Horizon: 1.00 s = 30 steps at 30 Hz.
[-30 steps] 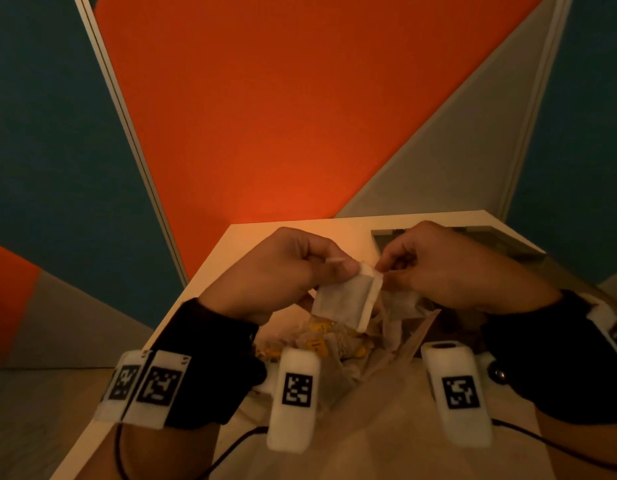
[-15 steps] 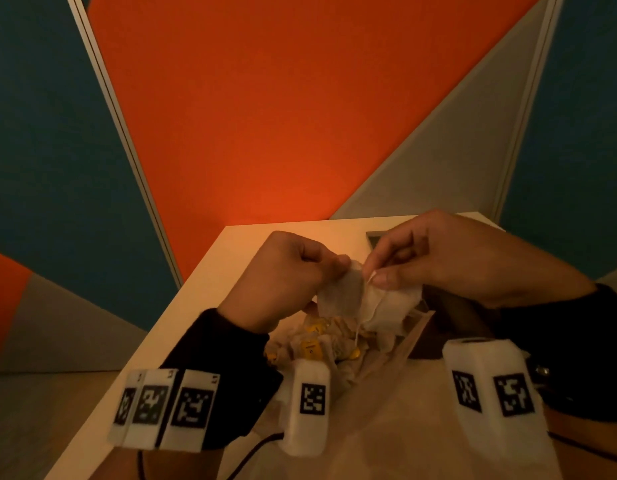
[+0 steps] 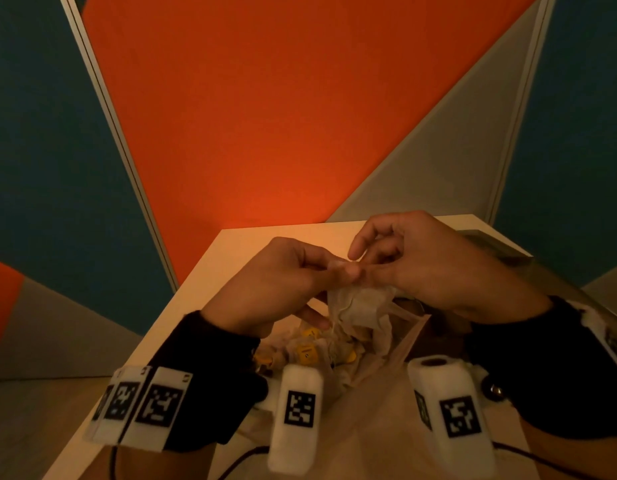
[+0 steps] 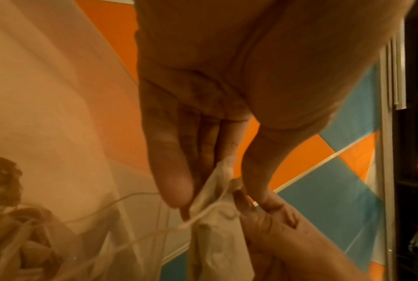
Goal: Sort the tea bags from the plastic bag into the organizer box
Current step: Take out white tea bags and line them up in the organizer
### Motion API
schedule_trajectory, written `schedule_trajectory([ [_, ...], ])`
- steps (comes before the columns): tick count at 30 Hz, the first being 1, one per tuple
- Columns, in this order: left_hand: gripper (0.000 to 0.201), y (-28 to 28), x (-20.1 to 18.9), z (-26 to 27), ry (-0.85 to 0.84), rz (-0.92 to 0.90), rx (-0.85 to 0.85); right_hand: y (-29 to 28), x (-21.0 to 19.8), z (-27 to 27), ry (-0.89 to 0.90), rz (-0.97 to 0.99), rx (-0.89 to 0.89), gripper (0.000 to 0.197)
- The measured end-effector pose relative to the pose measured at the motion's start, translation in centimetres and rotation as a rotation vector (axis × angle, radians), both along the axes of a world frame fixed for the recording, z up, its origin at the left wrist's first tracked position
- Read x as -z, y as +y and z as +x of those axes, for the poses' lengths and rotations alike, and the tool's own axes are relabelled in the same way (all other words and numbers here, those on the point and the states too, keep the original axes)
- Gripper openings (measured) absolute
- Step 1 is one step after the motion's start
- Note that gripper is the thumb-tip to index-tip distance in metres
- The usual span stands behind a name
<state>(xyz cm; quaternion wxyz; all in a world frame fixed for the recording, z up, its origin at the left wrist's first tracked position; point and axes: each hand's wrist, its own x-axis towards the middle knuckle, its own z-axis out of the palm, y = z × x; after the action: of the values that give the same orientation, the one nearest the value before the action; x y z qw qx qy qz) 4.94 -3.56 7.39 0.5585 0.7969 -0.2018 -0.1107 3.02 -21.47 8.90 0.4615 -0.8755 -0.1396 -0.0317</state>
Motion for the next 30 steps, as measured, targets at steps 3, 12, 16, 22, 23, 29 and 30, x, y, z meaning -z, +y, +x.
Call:
schedule_trajectory([
  [3, 0.018, 0.0, 0.0, -0.1, -0.053, 0.038, -0.025, 0.1, 0.0, 0.0, 0.011, -0.020, 0.002, 0.021],
  [12, 0.019, 0.4, 0.0, 0.2, -0.203, 0.142, -0.096, -0.9, -0.3, -0.2, -0.004, -0.084, 0.049, 0.020],
  [16, 0.020, 0.6, -0.1, 0.2, -0.174, 0.154, -0.083, -1.5, -0.4, -0.1, -0.038, -0.093, 0.068, 0.019],
  [22, 0.020, 0.6, -0.2, 0.2, -0.217, 0.194, -0.130, -1.4, -0.2, 0.2, -0.068, -0.107, 0.093, 0.016],
  [23, 0.020, 0.7, -0.2, 0.2, -0.238, 0.204, -0.144, -1.3, -0.2, 0.2, -0.077, -0.107, 0.101, 0.011],
  [29, 0.019, 0.6, -0.3, 0.0, -0.338, 0.219, -0.187, 0.1, 0.1, -0.4, -0.041, -0.140, 0.131, 0.034],
  [30, 0.019, 0.6, -0.4, -0.1, -0.337, 0.212, -0.173, 0.3, 0.2, -0.3, -0.029, -0.157, 0.131, 0.034],
])
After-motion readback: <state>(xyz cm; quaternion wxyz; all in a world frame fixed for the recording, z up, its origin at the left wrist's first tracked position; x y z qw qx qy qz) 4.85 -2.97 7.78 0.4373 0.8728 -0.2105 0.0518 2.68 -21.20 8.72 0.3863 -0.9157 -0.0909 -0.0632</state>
